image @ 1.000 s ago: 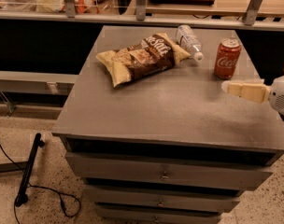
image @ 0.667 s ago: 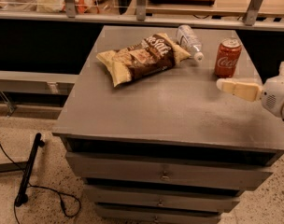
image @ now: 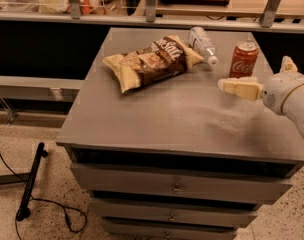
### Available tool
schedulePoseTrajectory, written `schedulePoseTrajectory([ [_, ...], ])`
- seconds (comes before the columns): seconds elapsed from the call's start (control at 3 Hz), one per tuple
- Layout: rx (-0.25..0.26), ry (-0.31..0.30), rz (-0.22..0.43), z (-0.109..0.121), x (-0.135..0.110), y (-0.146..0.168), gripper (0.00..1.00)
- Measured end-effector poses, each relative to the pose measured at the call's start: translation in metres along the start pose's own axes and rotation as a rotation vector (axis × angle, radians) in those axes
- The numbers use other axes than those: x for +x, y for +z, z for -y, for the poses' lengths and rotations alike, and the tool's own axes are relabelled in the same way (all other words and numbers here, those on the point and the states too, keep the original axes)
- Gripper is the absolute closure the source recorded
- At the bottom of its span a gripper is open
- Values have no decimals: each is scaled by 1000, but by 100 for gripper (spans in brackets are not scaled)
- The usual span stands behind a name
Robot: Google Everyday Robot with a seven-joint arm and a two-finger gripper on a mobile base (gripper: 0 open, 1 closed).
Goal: Knock coke can over
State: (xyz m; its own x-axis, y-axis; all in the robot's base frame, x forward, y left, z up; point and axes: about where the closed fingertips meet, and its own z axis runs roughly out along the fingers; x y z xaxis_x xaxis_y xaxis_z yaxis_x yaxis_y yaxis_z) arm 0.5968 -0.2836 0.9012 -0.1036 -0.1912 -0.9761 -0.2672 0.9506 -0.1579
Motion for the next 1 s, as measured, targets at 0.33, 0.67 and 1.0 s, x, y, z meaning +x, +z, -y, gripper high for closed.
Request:
schedulePoseTrajectory([
  [0.33, -19, -21, -2, 5, 0, 21, 0],
  [0.67, -6, -9, 6, 21, 0, 38, 0],
  [1.0, 7, 10, 5, 44, 3, 53, 0],
])
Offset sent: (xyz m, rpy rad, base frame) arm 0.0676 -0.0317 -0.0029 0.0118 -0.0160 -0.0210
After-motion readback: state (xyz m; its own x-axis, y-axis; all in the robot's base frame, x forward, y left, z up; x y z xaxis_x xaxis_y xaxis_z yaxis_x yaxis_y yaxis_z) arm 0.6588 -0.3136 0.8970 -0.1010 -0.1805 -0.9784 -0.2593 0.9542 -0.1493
